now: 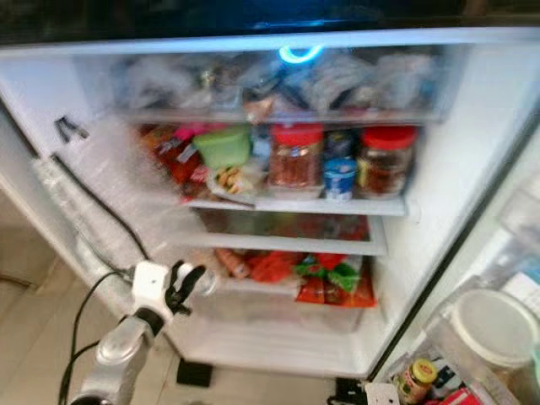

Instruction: Restocking fridge

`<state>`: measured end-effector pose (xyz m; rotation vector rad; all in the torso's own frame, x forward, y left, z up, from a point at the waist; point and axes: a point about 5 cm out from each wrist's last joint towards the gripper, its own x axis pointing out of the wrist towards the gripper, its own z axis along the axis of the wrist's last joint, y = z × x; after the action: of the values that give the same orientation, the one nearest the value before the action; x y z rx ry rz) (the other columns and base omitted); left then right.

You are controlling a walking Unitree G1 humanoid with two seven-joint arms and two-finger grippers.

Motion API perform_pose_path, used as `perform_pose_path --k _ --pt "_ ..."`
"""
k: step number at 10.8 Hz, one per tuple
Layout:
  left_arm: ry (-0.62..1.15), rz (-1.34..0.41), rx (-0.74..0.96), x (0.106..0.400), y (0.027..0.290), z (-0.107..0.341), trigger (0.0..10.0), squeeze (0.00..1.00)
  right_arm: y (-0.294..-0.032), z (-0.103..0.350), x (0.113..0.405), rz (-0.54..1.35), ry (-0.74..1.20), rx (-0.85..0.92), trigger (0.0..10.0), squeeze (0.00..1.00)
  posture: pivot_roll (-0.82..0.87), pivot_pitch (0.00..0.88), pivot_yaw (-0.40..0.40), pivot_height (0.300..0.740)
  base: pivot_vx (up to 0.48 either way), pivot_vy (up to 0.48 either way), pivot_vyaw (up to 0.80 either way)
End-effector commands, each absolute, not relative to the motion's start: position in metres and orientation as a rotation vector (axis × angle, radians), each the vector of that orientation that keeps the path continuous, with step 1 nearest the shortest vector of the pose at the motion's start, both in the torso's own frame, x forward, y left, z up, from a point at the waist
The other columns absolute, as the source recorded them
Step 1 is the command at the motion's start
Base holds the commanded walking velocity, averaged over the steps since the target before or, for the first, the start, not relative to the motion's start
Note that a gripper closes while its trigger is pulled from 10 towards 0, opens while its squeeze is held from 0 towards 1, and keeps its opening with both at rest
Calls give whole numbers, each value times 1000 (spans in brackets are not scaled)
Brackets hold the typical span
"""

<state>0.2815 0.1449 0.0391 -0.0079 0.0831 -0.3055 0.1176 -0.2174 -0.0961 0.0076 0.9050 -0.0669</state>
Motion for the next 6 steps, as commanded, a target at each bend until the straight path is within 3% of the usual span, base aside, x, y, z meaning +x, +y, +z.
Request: perform_pose_path --k 1,6 --pt "70 -296 3 285 149 44 10000 0 -217 -110 74 -68 1080 8 10000 0 -36 14 69 656 262 0 0" --pt "76 -293 9 283 151 45 10000 0 -216 -110 73 -50 1087 10 10000 0 -31 28 68 656 263 0 0"
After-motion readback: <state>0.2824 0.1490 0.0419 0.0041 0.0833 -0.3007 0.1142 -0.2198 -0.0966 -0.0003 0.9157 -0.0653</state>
